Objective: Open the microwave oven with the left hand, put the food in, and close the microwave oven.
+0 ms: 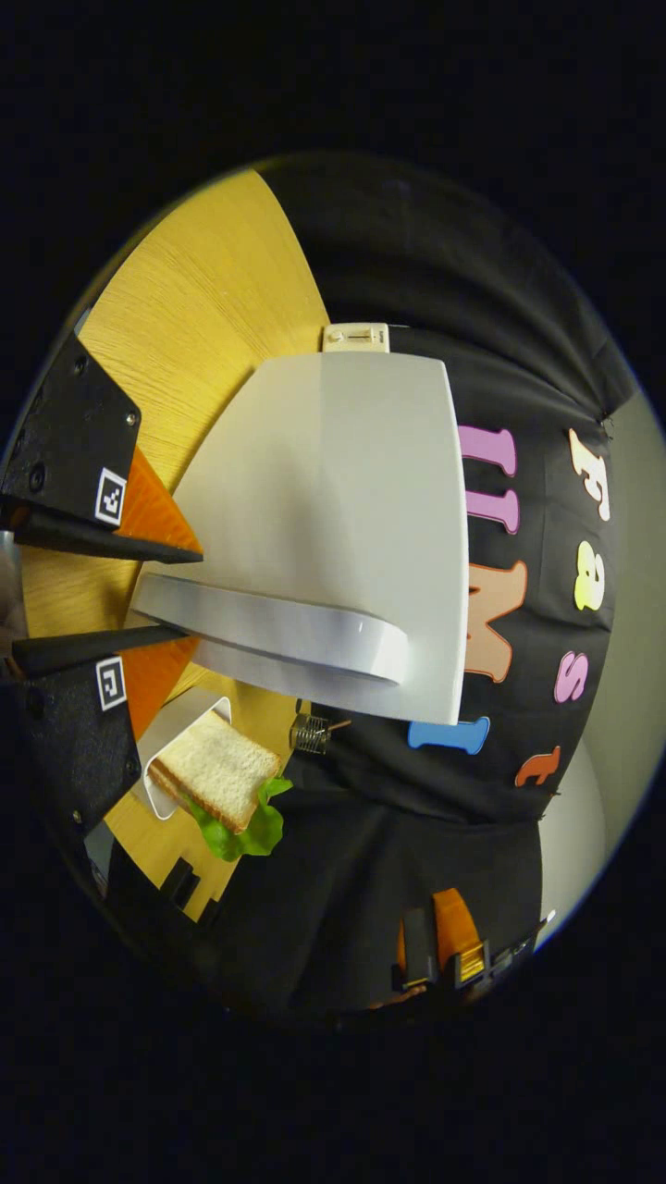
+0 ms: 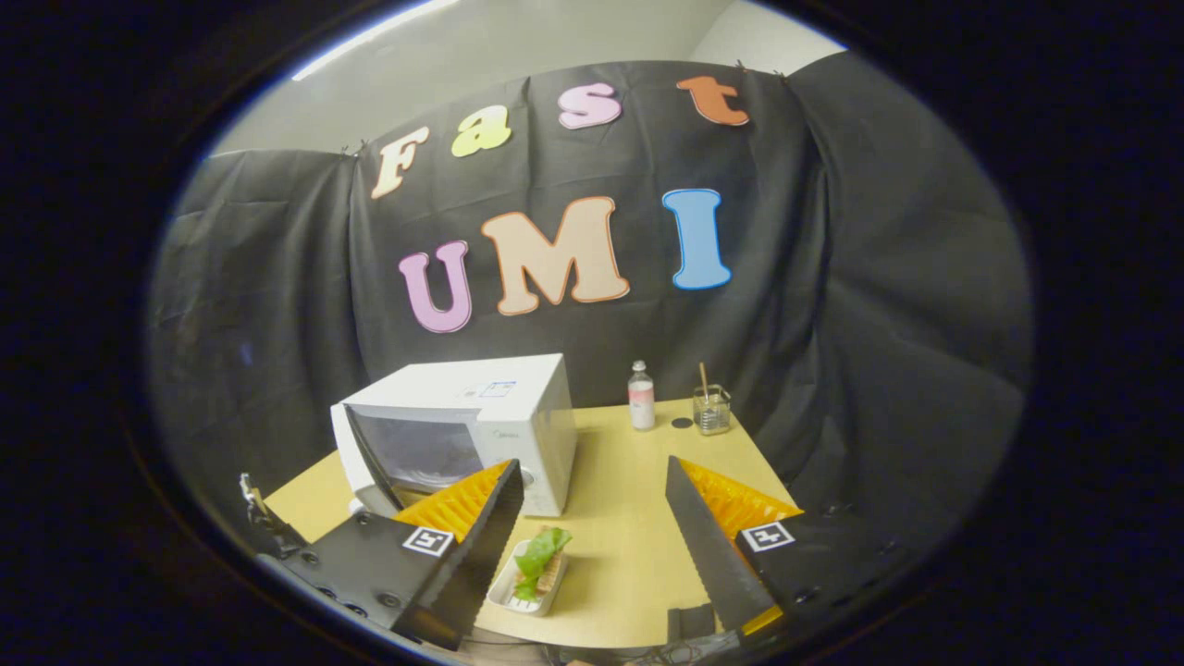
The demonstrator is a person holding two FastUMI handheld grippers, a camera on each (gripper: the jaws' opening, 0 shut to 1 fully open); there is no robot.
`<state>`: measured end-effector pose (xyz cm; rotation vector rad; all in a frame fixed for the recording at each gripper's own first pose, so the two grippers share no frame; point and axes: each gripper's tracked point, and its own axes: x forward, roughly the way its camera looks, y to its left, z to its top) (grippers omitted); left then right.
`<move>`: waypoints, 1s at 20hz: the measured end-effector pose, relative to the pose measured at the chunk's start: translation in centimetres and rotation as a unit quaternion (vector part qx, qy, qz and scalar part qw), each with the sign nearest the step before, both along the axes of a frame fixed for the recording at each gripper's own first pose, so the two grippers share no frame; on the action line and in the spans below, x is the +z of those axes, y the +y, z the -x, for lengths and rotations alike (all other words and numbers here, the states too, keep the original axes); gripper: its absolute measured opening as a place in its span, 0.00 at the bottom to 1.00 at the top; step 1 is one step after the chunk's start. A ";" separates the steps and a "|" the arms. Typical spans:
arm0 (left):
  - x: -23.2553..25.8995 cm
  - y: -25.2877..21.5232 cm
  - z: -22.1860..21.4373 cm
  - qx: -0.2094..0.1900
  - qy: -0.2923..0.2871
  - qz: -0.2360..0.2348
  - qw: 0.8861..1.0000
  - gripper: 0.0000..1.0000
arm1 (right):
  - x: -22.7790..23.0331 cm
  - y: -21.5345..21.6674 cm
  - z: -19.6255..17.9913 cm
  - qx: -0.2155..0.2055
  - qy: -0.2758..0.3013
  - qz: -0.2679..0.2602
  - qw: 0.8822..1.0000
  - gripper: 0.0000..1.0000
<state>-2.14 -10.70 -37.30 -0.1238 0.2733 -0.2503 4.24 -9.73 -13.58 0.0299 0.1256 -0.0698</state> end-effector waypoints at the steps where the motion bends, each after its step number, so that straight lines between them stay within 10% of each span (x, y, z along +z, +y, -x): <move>1: 0.0 0.7 0.4 0.007 0.004 0.008 1.000 0.40 | -0.4 0.3 -0.1 0.003 0.002 0.000 1.000 0.96; 6: 1.4 4.8 2.1 0.042 -0.009 -0.018 0.999 0.82 | -2.2 1.4 -1.1 0.018 0.010 -0.004 1.000 0.96; 20: 6.1 16.7 7.6 0.162 -0.043 -0.048 0.985 0.99 | -9.6 3.4 -4.8 0.036 0.091 -0.028 0.995 0.92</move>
